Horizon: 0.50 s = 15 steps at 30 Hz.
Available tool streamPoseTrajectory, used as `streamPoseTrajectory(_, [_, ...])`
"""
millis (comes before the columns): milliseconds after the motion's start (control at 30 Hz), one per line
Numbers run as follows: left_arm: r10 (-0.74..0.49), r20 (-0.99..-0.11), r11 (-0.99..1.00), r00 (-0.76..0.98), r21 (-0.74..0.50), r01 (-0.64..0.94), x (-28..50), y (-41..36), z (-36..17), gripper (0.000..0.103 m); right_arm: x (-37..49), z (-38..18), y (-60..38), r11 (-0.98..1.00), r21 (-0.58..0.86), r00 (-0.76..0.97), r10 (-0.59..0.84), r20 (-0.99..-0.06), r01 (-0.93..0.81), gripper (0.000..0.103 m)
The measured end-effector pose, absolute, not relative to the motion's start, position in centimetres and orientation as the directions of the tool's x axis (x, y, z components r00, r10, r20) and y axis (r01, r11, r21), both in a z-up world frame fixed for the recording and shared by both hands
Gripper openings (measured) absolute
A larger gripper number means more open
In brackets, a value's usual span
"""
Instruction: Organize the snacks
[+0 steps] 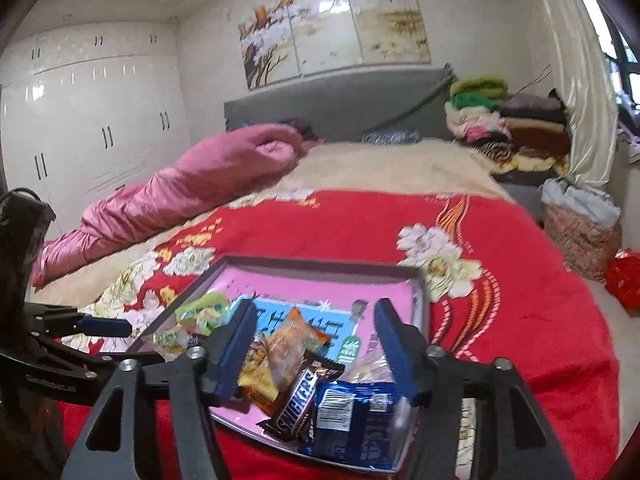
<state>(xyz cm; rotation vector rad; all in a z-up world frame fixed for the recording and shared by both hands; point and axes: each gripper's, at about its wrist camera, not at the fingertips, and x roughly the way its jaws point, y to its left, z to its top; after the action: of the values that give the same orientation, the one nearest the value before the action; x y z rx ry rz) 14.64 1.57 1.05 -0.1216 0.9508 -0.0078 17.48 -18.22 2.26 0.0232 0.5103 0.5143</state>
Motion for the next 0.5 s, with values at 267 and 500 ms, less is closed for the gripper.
streamPoseTrajectory(267, [-0.054, -0.802, 0.993, 0.595, -0.103, -0.049, 13.0, 0.9, 1.3, 0.080, 14.9, 3.2, -19.7, 0.891, 0.164, 0.767, 0.448, -0.460, -0.423, 0.078])
streamPoseTrajectory(500, [-0.045, -0.799, 0.995, 0.600, -0.087, -0.042, 10.5, 0.7, 0.9, 0.080, 12.4, 3.0, -19.0, 0.902, 0.143, 0.750, 0.419, -0.512, -0.407, 0.092])
